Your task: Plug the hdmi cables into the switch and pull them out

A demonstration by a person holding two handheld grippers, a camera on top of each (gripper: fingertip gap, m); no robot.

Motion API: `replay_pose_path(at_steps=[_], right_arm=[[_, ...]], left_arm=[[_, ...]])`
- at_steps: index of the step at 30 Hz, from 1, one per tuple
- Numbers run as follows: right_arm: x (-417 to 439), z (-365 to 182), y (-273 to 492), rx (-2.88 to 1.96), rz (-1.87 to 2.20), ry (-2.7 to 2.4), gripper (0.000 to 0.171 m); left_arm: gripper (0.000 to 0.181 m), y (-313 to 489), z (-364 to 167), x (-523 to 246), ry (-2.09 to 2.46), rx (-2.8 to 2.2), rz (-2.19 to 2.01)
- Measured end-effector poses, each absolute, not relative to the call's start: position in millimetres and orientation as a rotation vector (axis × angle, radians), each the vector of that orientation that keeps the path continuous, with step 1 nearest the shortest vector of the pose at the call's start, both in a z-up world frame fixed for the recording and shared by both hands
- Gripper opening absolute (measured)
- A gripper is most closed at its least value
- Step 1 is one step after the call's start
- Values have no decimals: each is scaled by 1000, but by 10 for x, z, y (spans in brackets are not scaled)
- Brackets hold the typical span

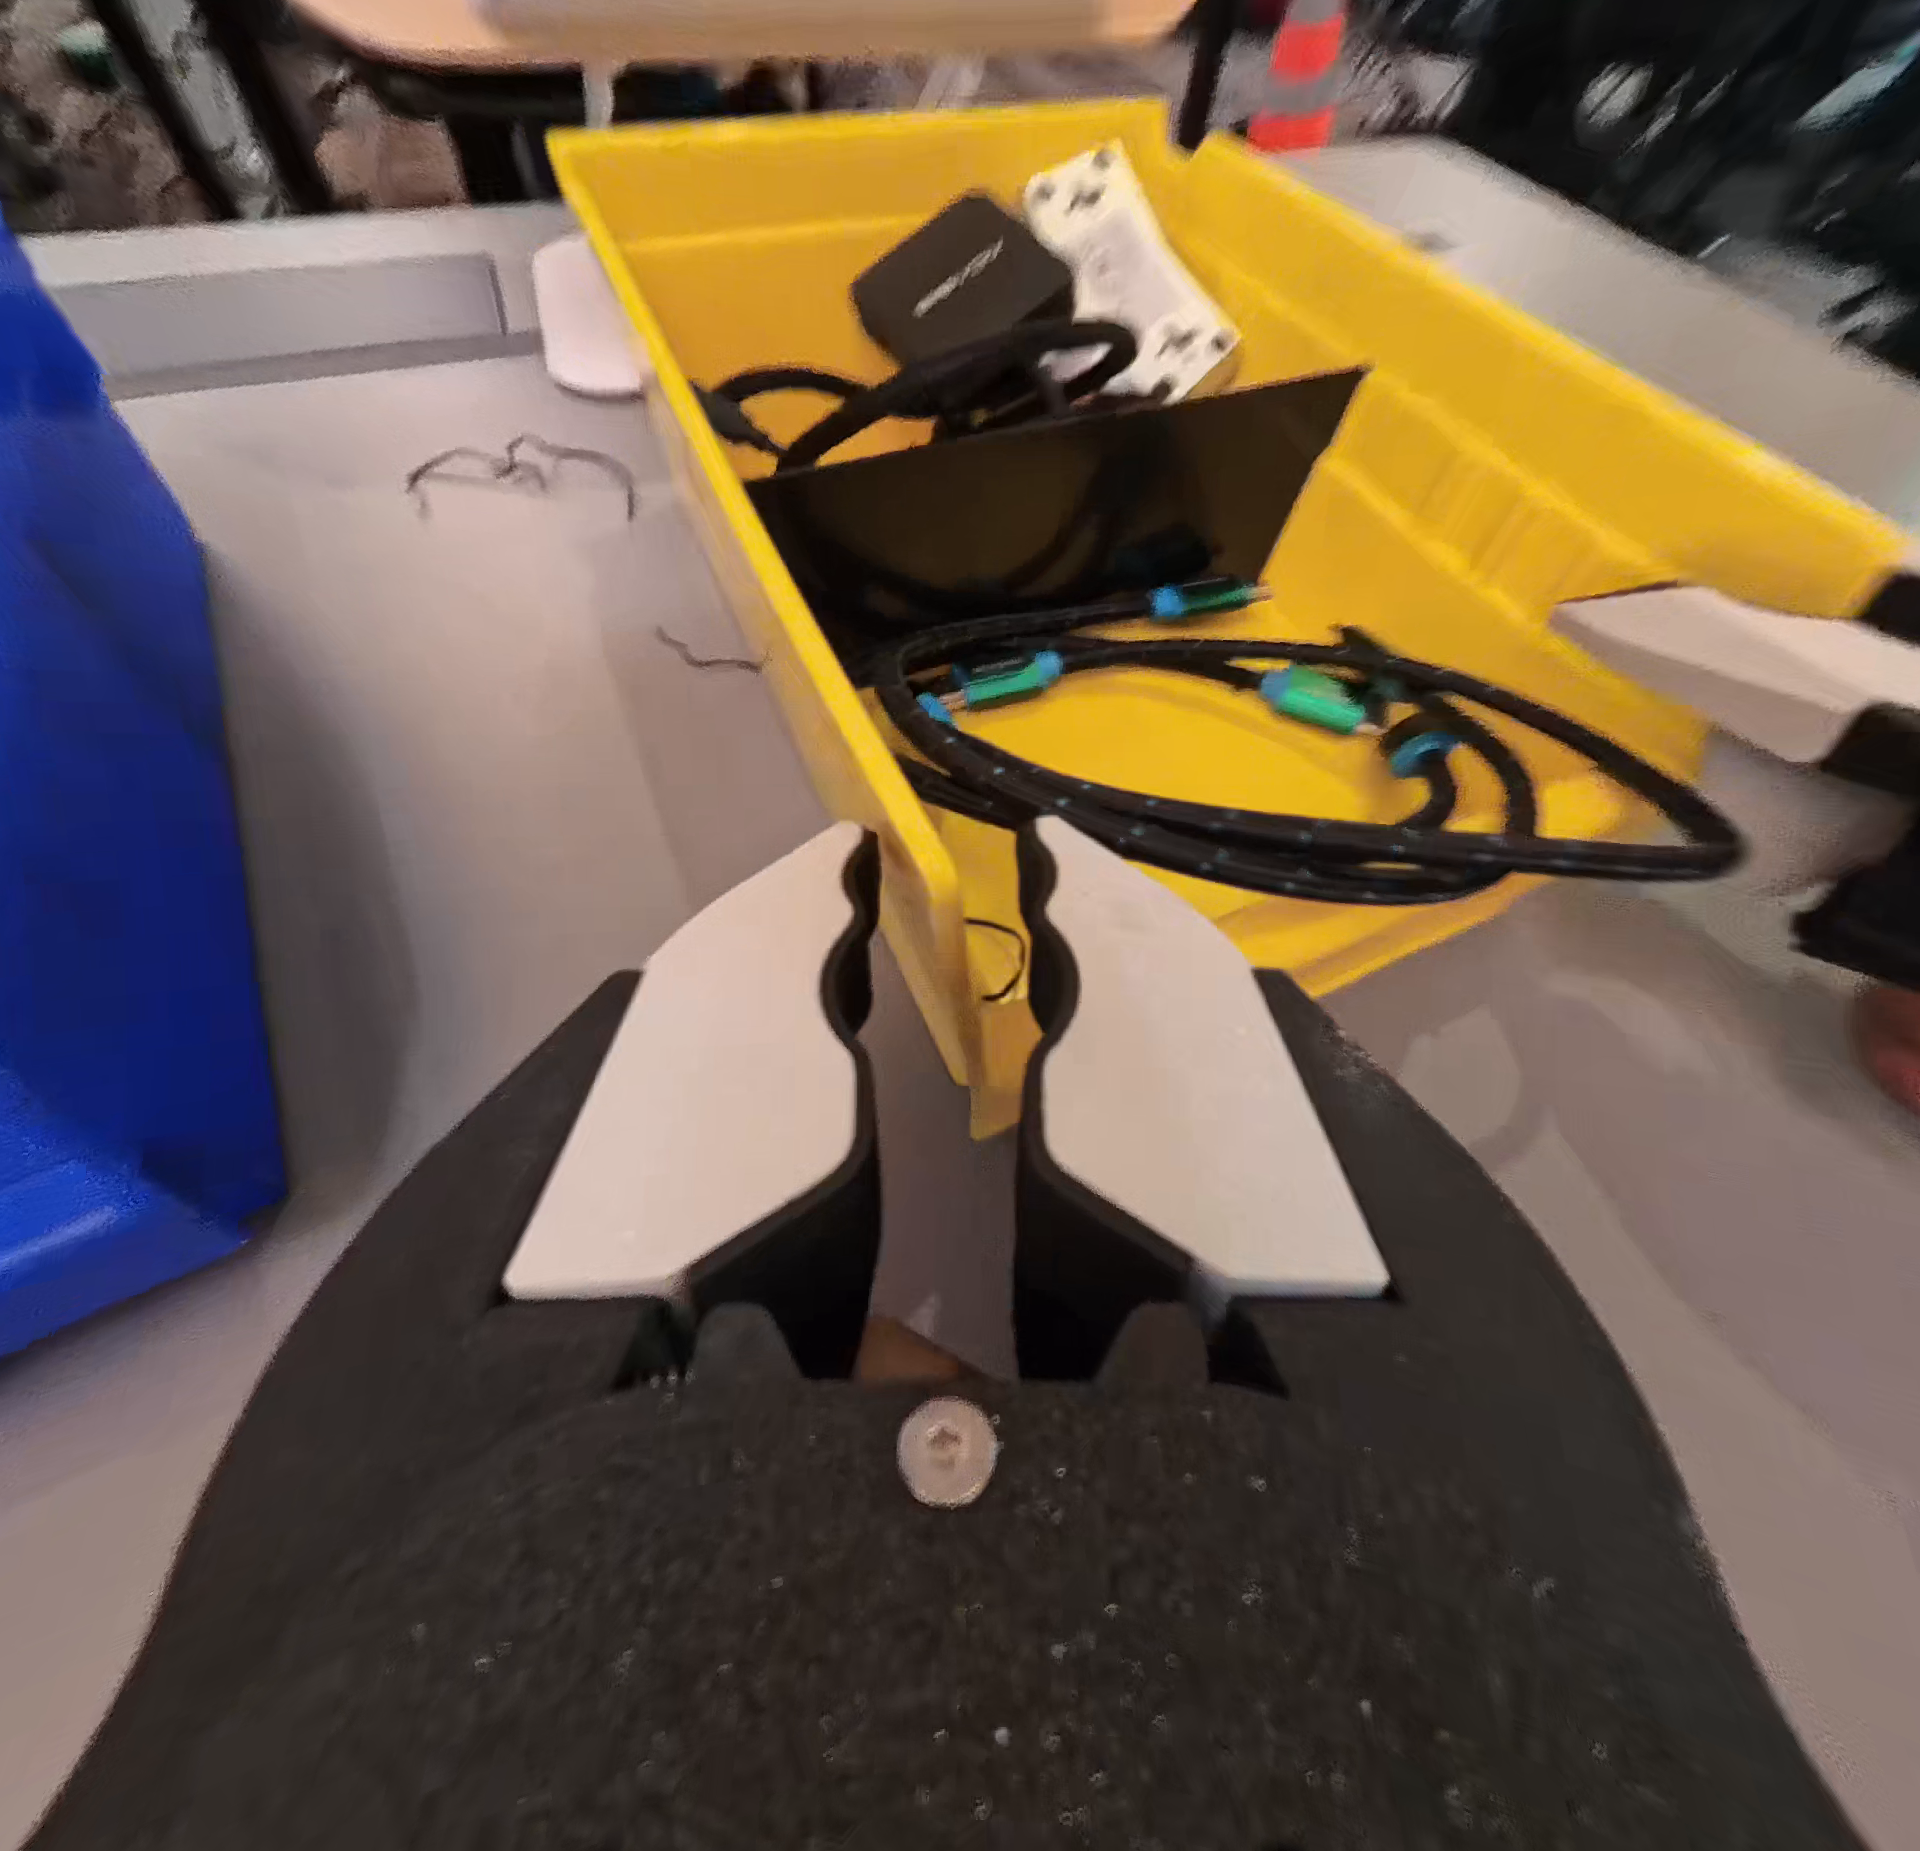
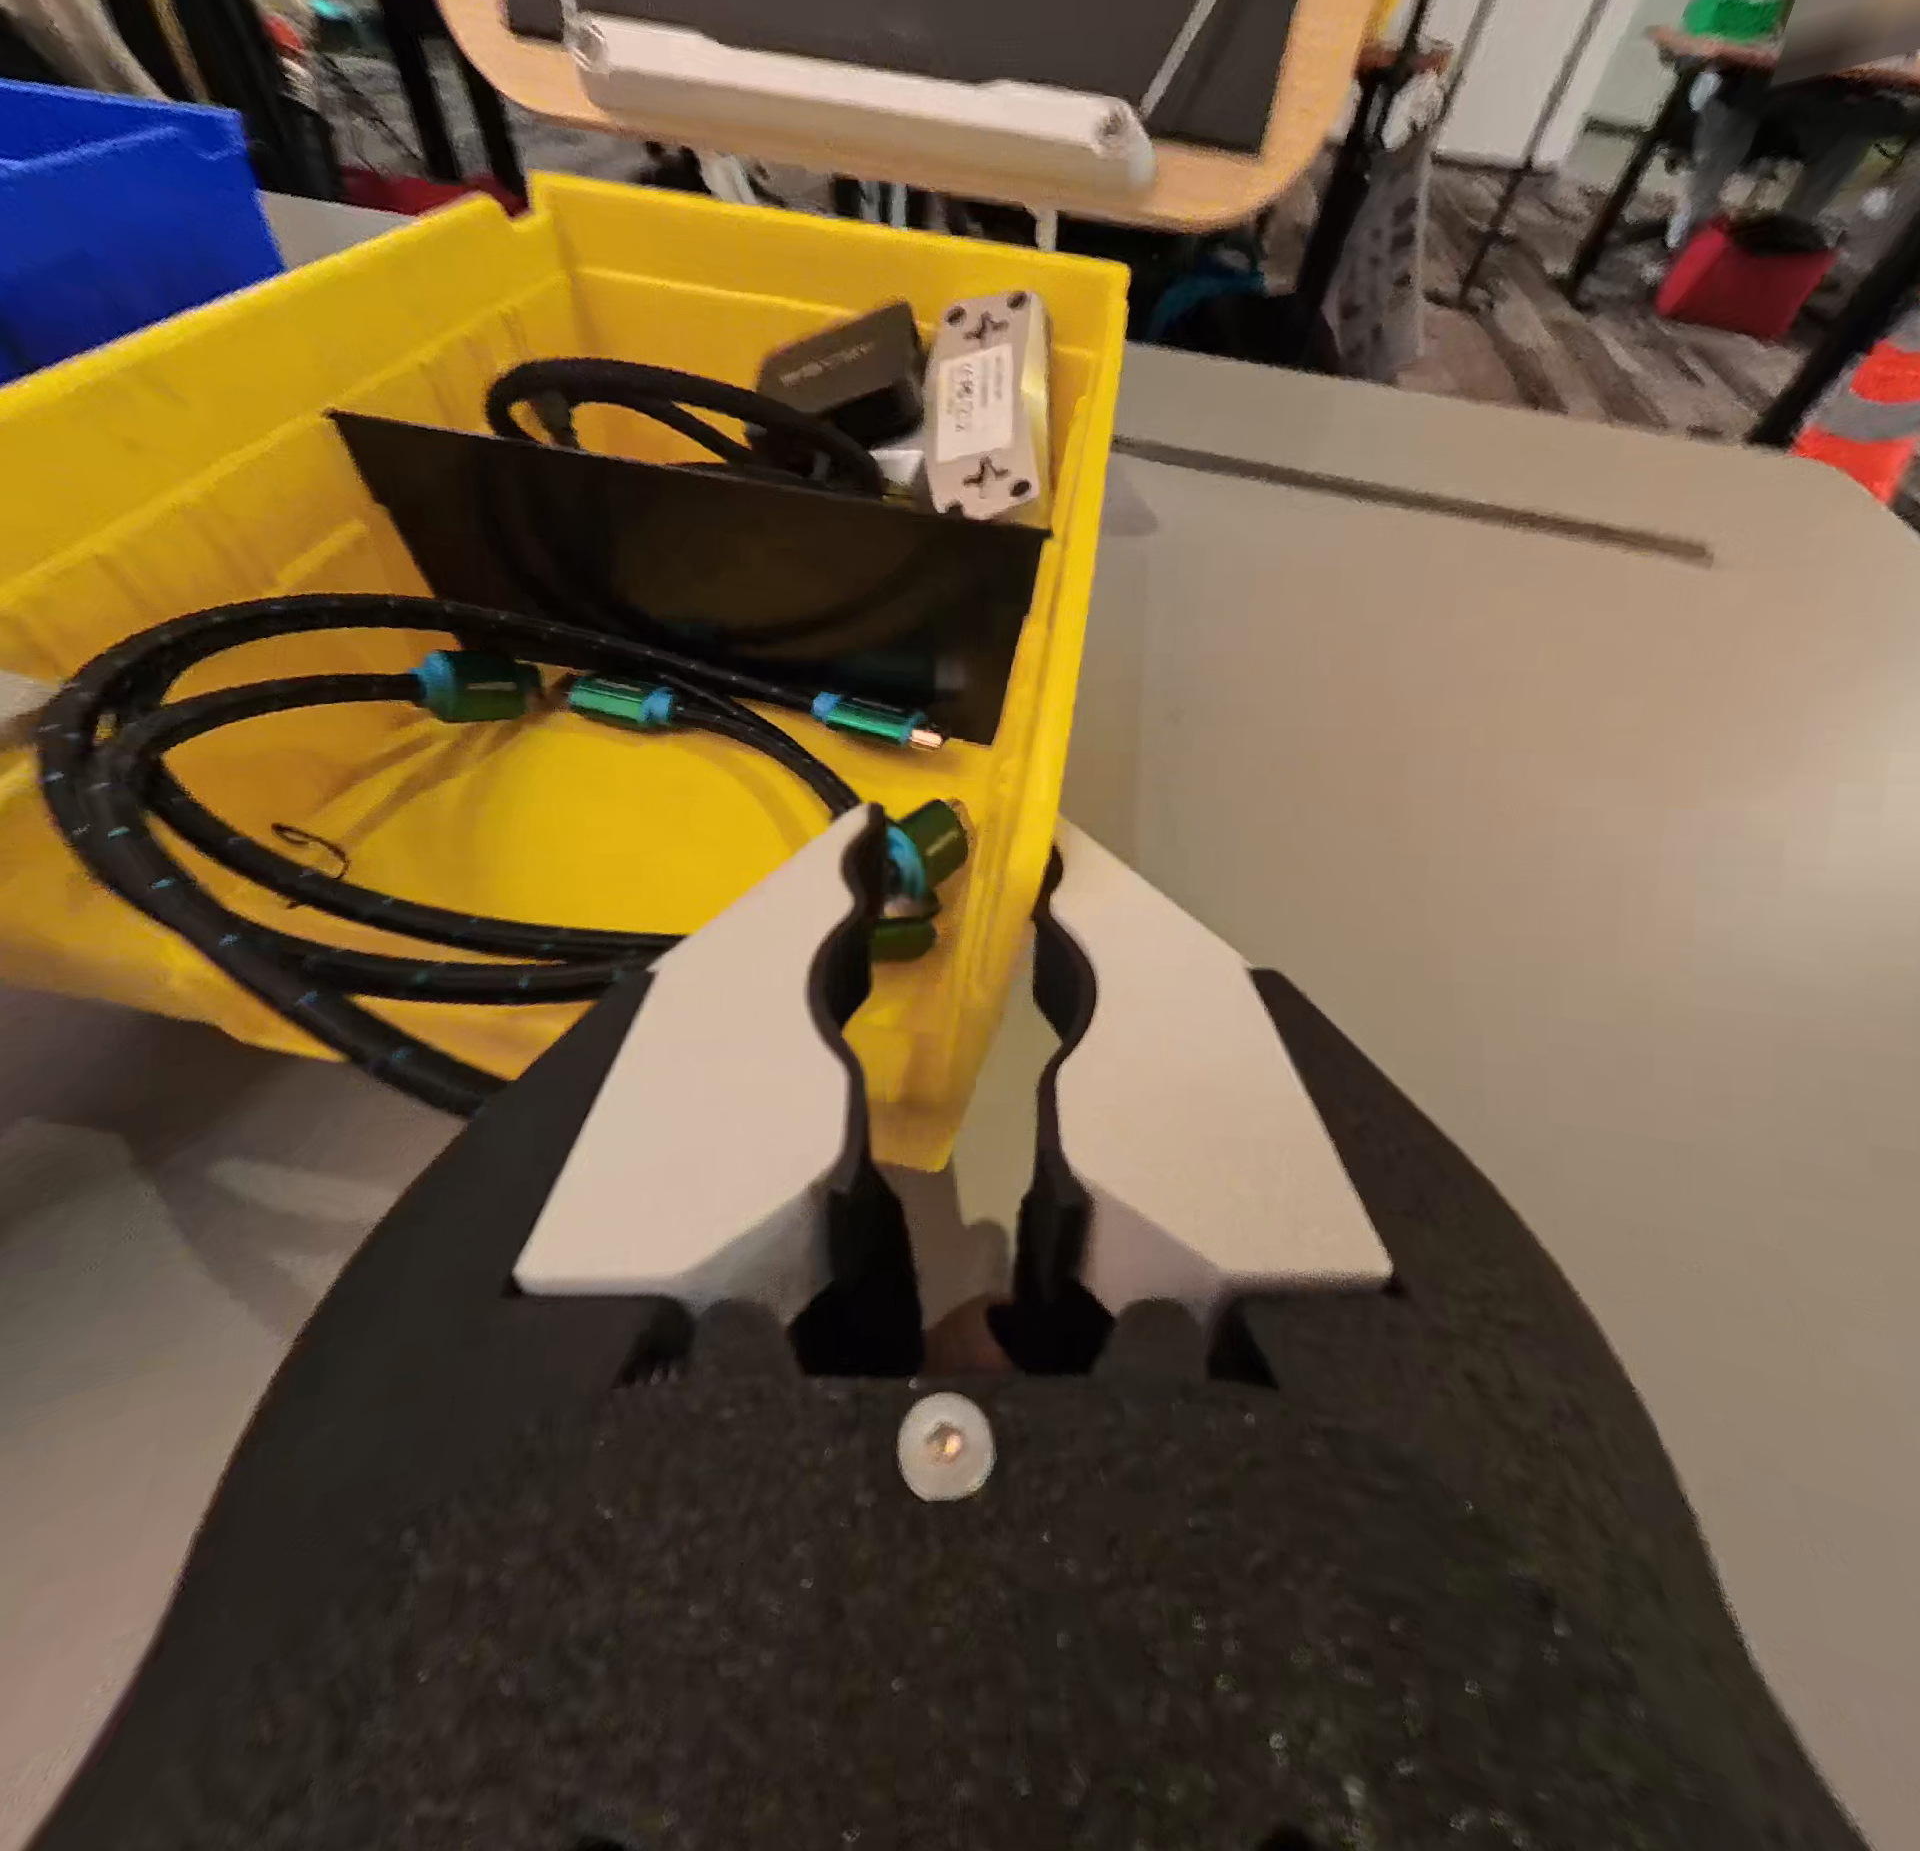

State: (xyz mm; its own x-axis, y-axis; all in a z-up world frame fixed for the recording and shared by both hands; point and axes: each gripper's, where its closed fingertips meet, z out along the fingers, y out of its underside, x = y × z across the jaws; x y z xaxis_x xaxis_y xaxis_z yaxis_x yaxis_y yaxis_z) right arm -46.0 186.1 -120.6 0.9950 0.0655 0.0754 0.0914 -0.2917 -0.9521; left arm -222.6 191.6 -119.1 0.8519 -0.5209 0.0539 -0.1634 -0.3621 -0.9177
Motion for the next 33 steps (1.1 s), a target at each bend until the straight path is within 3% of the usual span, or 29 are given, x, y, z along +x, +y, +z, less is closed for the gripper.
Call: replay_pose_path(at_steps=[4,11,14,19,33], right_arm=[[-397,-1047,1706,-1773,-64,-158,44],[-254,-1042,1536,-1799,-56,-70,49],[-253,-1002,1537,-1775,-92,-66,49],[-322,-985,1523,-1750,-163,-127,48],[-293,-1111,1395,-1781,-225,-179,48]], left_arm=[[38,1682,-860,-2673,459,-1763,-449],[42,1754,-730,-4788,28,-1731,-120],[45,1880,-839,-5359,-36,-1801,-155],[51,1983,-1166,-5352,117,-1957,-395],[36,2487,-1218,-5481,50,-1959,-264]])
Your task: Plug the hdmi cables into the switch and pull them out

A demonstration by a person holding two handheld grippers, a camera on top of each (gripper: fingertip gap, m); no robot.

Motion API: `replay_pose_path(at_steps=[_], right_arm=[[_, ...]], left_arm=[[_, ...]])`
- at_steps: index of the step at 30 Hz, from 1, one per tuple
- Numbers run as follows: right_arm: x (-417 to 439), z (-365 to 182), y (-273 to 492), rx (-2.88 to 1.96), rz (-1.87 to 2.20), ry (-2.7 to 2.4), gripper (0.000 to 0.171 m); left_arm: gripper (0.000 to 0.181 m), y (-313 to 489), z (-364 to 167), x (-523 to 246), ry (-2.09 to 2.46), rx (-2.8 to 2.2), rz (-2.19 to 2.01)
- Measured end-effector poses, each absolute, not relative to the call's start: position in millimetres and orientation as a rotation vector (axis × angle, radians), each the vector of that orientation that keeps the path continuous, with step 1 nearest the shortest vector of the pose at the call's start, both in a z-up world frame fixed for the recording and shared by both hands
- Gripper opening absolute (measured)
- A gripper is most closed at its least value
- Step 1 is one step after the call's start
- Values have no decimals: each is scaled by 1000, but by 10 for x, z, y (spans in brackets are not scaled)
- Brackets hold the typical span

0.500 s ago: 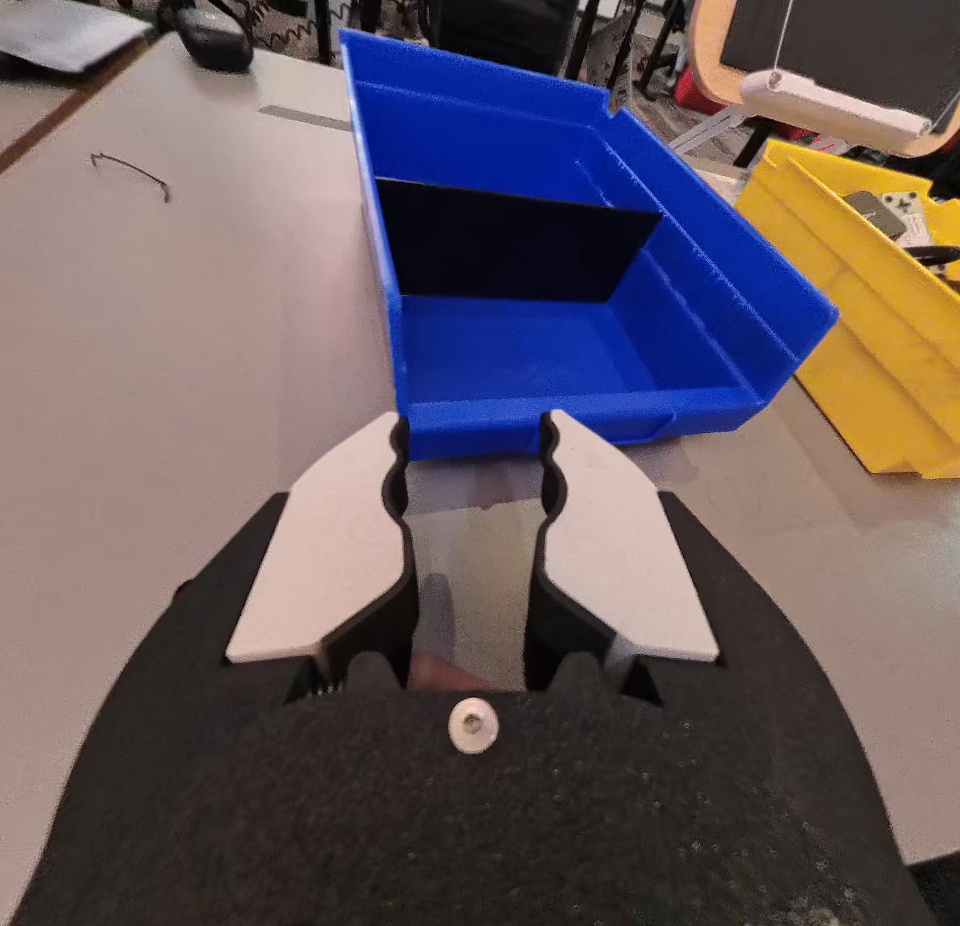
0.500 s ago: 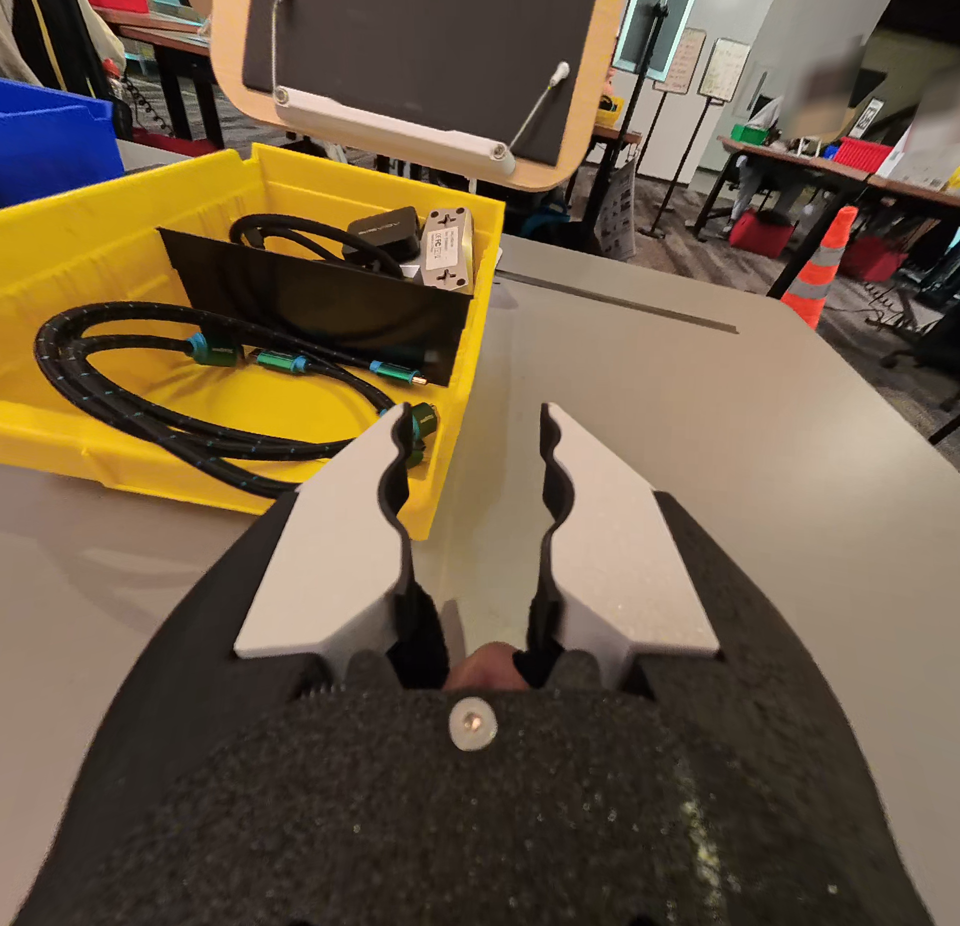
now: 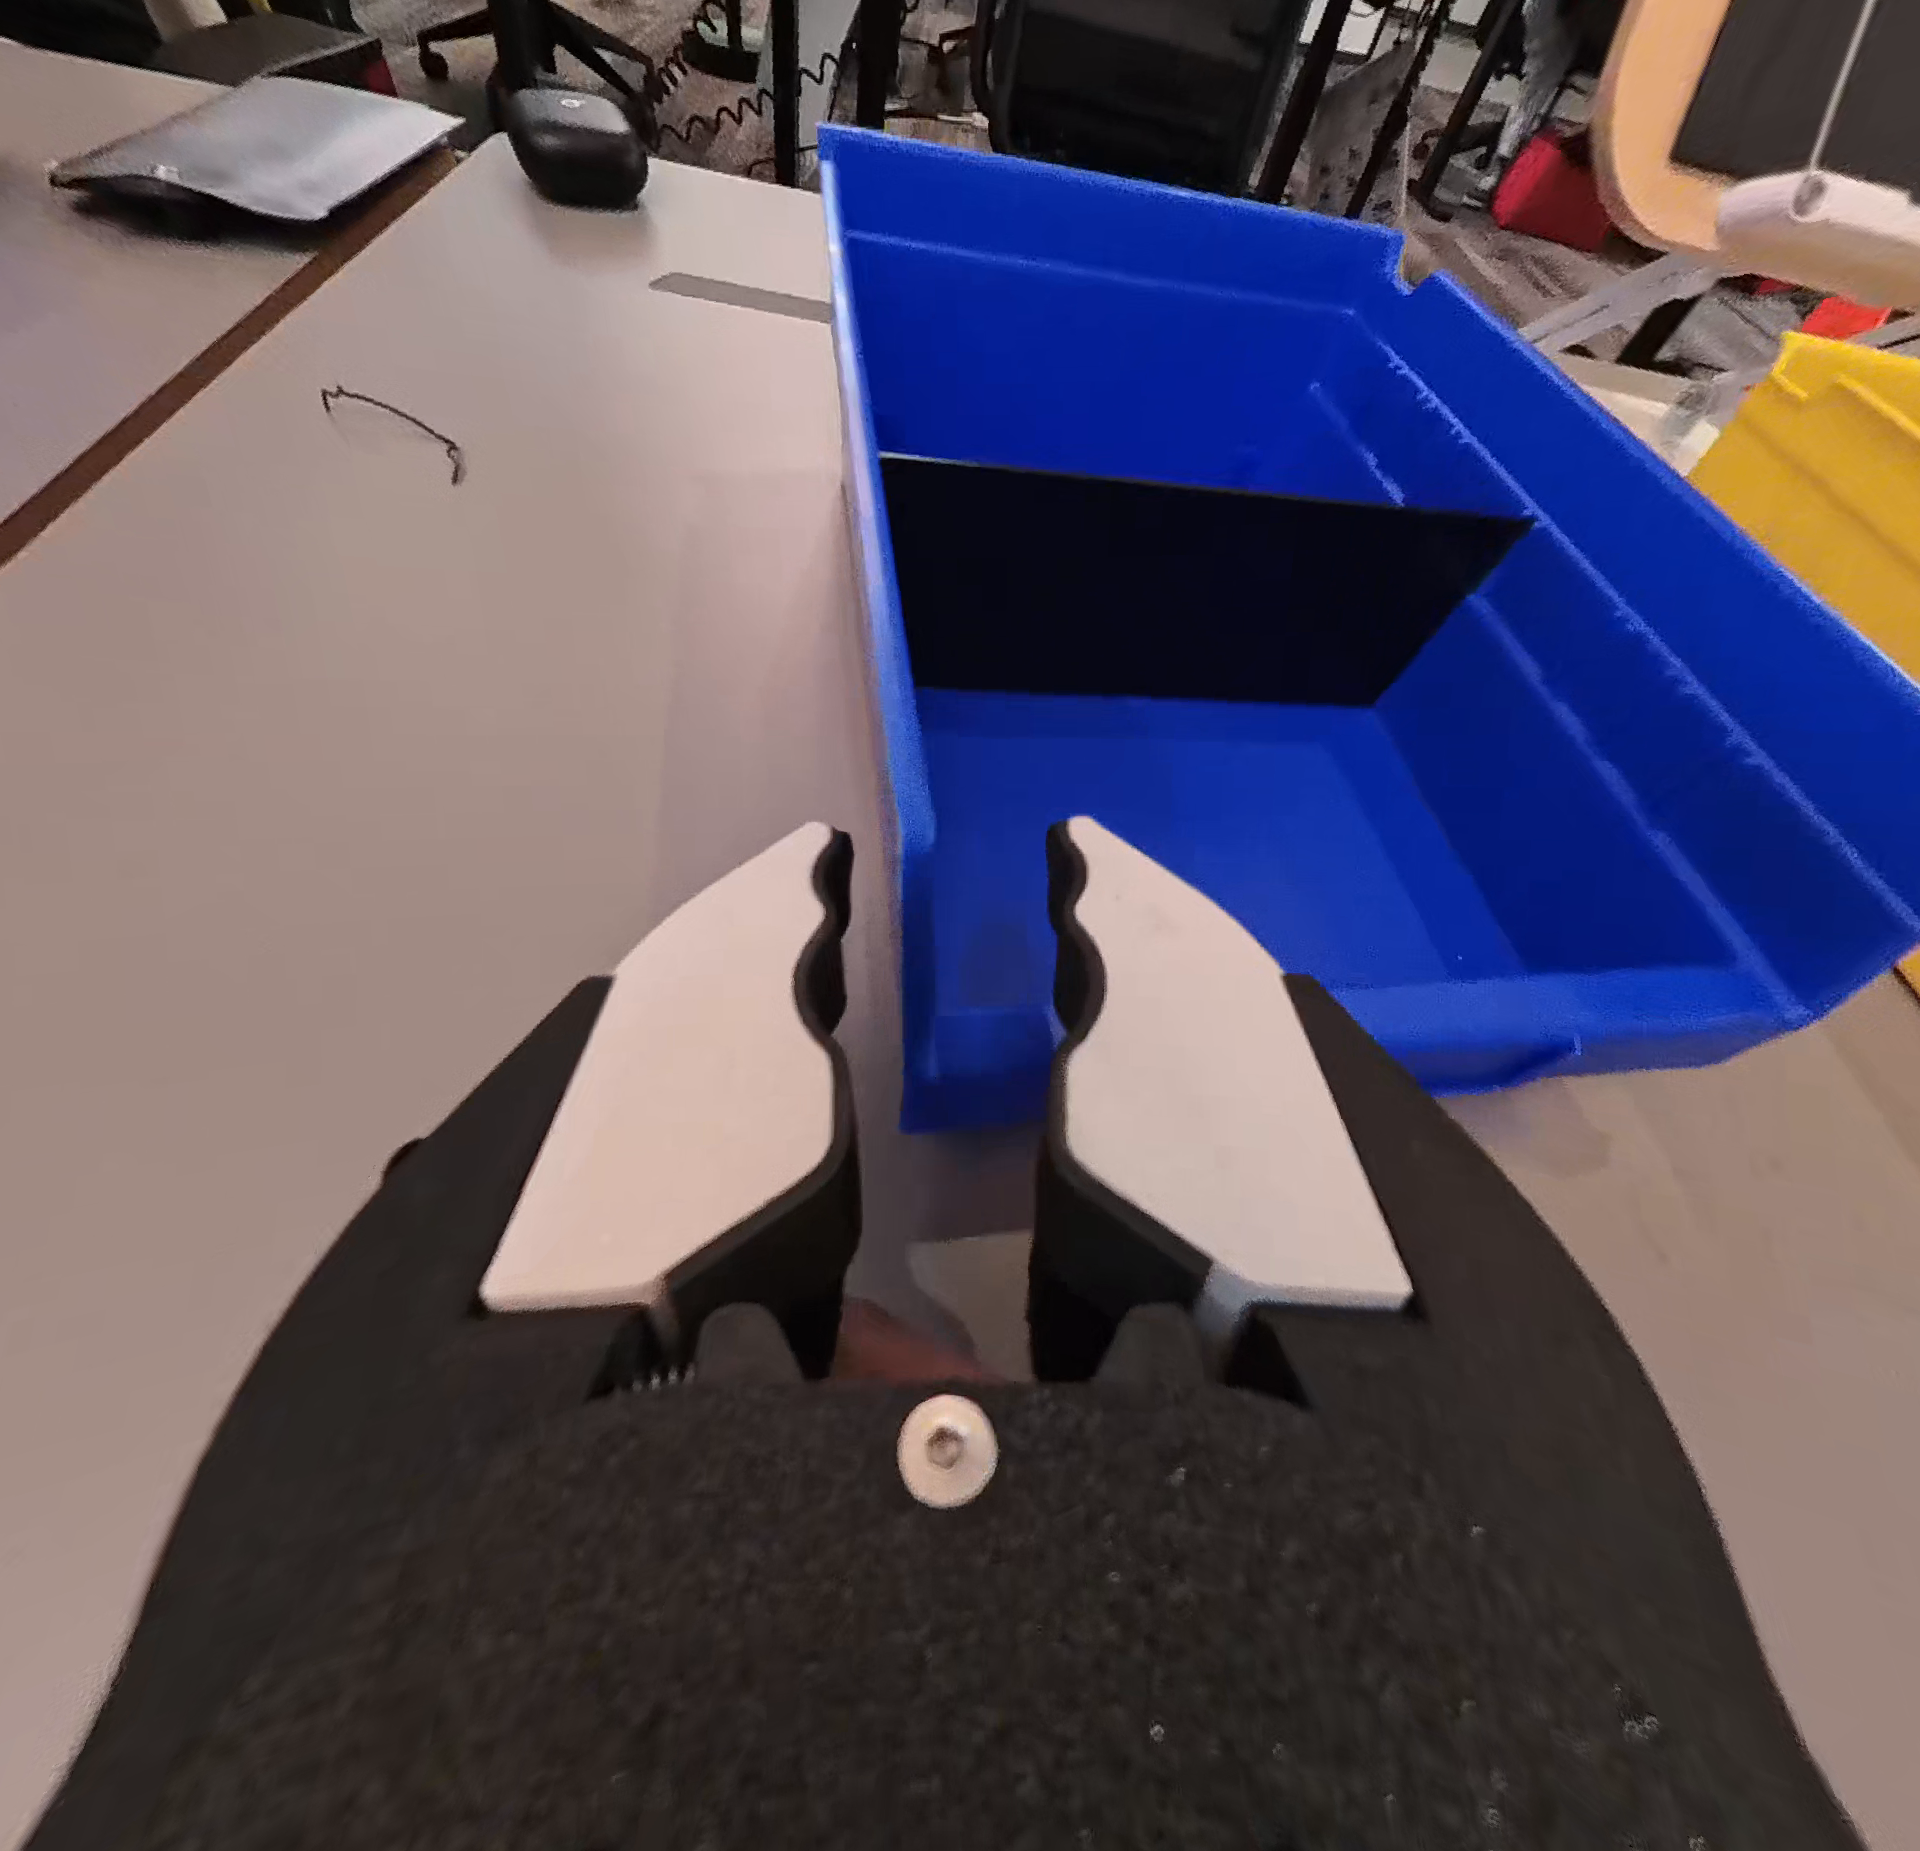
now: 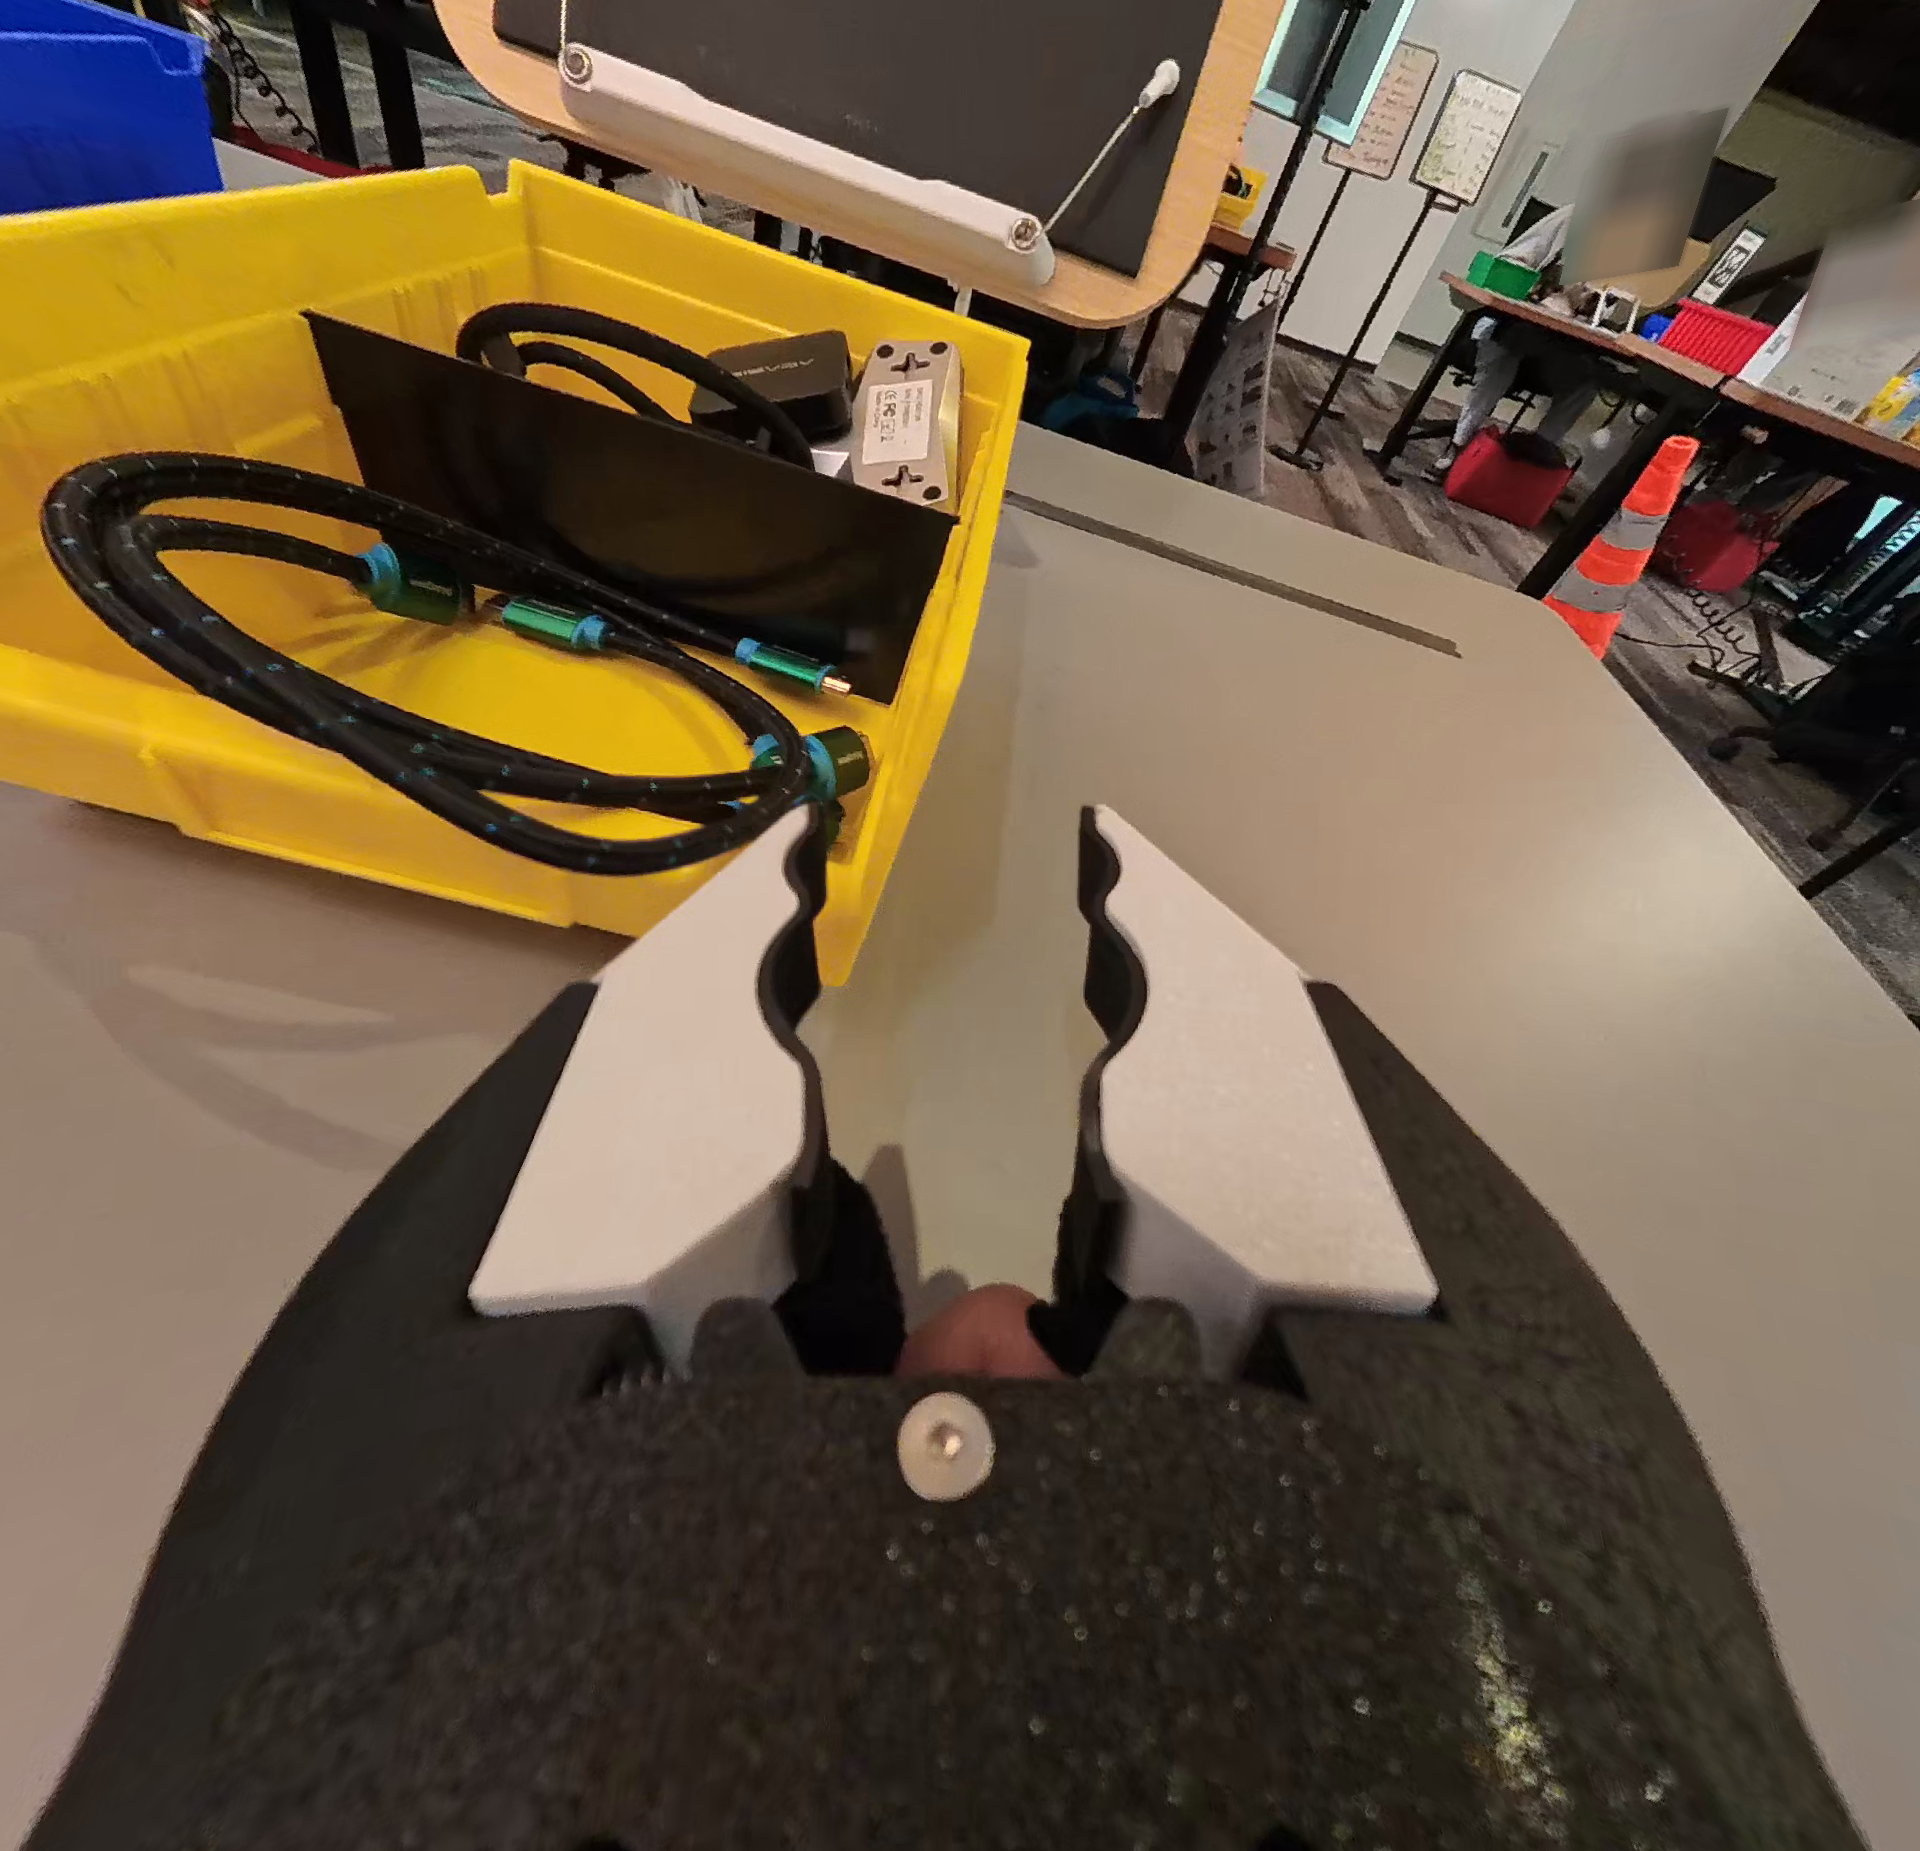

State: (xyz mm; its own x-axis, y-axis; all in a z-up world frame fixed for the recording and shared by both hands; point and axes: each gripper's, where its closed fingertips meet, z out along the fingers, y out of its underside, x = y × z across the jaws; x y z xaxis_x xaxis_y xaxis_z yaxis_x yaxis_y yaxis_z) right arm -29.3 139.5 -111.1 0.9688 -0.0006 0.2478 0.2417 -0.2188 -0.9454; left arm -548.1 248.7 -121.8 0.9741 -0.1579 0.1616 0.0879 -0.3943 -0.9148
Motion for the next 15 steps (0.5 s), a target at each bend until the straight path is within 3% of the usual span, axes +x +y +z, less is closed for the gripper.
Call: replay_pose_path(at_steps=[1,3,8,12,15], right_arm=[[-274,-1107,1376,-1778,-234,-179,48],[-221,-1047,1343,-1750,-269,-170,47],[-443,-913,1248,-1704,-162,-147,46],[-1566,-992,1097,-1785,317,-205,46],[-2423,-983,1030,-1772,354,-406,46]], left_arm=[[33,2512,-1243,-5480,39,-1965,-268],[5,2530,-1298,-5531,-5,-1976,-240],[6,2517,-1302,-5526,-27,-1972,-273],[5,2419,-1307,-5492,-21,-1985,-225],[4,2267,-1320,-5461,4,-2010,-156]])
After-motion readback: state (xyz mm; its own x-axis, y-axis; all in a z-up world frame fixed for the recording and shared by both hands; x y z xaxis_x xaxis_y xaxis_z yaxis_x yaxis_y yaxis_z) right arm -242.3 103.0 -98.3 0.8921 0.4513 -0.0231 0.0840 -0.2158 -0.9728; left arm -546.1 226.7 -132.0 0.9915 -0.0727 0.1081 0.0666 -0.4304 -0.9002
